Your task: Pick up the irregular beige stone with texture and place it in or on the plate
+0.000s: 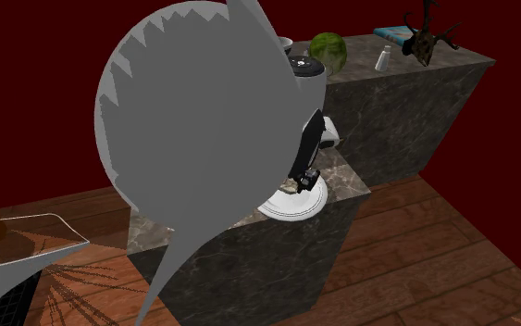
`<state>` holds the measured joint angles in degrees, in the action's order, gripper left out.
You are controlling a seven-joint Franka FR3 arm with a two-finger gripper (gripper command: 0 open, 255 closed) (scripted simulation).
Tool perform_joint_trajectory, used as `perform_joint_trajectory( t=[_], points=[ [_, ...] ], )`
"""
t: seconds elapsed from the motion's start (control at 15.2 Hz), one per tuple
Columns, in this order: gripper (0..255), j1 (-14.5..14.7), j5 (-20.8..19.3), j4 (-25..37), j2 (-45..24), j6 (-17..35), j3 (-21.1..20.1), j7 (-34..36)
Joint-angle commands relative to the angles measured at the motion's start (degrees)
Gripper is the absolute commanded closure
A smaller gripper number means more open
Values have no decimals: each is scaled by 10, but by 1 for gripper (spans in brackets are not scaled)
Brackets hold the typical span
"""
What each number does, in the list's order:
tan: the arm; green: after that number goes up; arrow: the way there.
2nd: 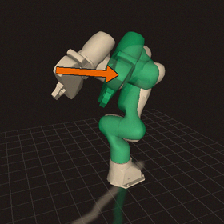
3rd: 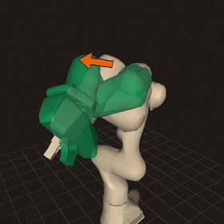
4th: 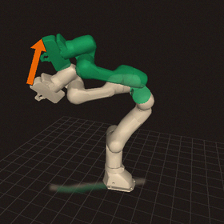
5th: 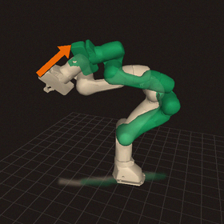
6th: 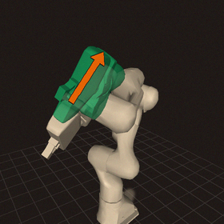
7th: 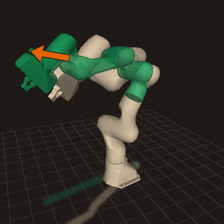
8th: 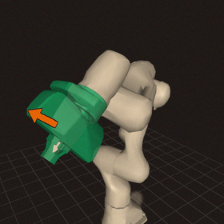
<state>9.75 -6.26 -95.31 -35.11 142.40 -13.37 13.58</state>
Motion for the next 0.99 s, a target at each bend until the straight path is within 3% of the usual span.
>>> perform_joint_trajectory(
  t=[0.0, 0.33, 0.59, 0.92],
  points=[
    [0, 0, 0, 0, 0, 0, 0, 0],
    [0, 0, 0, 0, 0, 0, 0, 0],
    [0, -13, 14, -18, 58, -40, -10, -8],
    [0, -12, 14, -18, 58, -40, -10, -8]
  ],
)
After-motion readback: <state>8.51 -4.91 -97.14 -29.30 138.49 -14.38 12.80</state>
